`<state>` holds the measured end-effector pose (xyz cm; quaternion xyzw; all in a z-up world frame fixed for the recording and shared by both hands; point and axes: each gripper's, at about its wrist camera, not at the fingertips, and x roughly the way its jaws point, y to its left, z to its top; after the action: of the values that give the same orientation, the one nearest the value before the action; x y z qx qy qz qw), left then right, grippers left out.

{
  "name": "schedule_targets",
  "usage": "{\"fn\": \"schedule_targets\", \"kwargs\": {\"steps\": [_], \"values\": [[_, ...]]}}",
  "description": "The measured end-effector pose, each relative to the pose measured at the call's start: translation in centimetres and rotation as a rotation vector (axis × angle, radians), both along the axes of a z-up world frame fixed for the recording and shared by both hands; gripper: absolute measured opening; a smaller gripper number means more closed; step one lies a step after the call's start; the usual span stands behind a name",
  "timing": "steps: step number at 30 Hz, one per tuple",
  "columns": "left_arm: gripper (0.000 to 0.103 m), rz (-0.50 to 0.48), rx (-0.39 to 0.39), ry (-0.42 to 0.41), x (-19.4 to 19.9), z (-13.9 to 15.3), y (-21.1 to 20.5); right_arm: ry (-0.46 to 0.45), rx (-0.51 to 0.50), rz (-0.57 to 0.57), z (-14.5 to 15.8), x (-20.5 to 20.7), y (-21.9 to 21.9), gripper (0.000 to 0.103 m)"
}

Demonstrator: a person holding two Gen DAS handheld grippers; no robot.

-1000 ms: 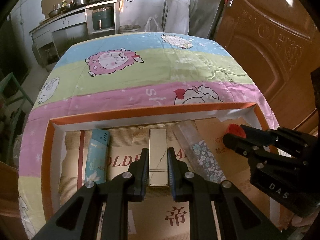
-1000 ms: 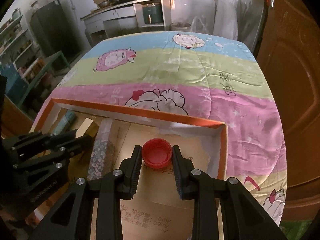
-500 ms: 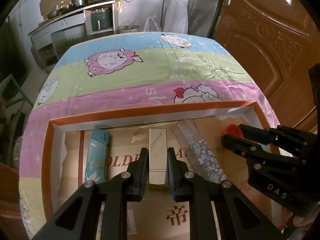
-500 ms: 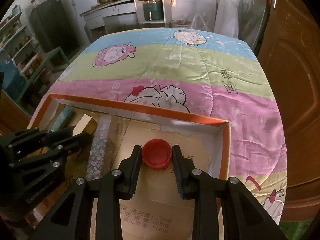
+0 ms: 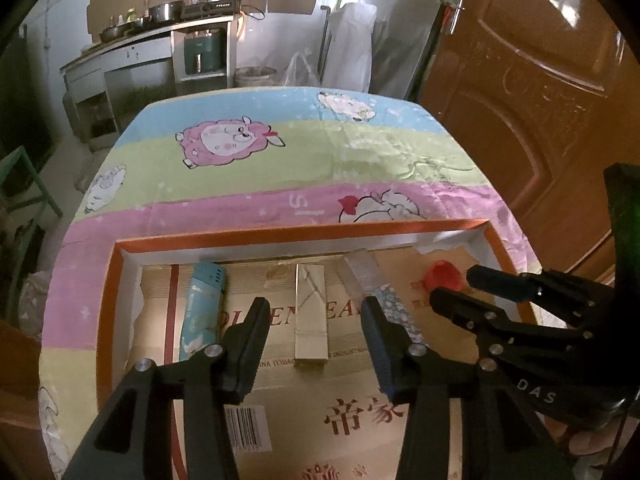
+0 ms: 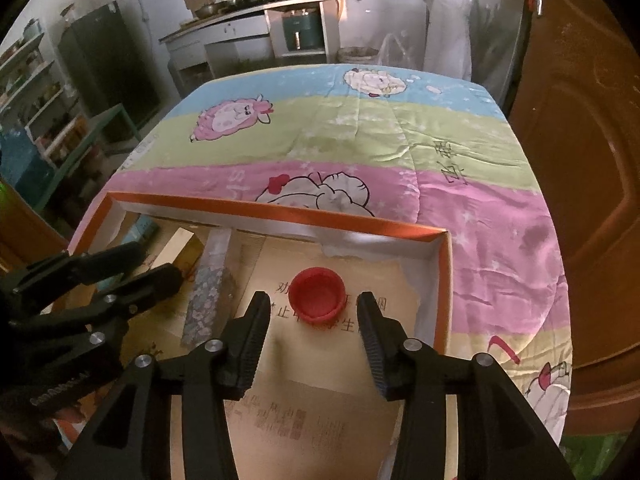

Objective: Organize rigid objects
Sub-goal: 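Lower and release the gold case with the left gripper while the right gripper lowers the red cap, then withdraw both grippers from the tray toward the loose items on the quilt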

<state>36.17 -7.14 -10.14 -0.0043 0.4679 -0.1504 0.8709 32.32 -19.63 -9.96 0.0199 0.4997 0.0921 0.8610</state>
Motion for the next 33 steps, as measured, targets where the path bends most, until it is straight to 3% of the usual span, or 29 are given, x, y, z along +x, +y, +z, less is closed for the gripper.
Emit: {"fn": "schedule_targets", "kwargs": {"steps": [17,33], "values": [[0.047,0.028,-0.052,-0.066,-4.3,3.7,1.9,-0.045,0.012,-0.014,2.6,-4.1,0.4,0.047],[0.047,0.033,-0.076,-0.117,-11.1,6.0,3.8,-0.101,0.027,-0.026,5.4,-11.3,1.1,0.047]]}}
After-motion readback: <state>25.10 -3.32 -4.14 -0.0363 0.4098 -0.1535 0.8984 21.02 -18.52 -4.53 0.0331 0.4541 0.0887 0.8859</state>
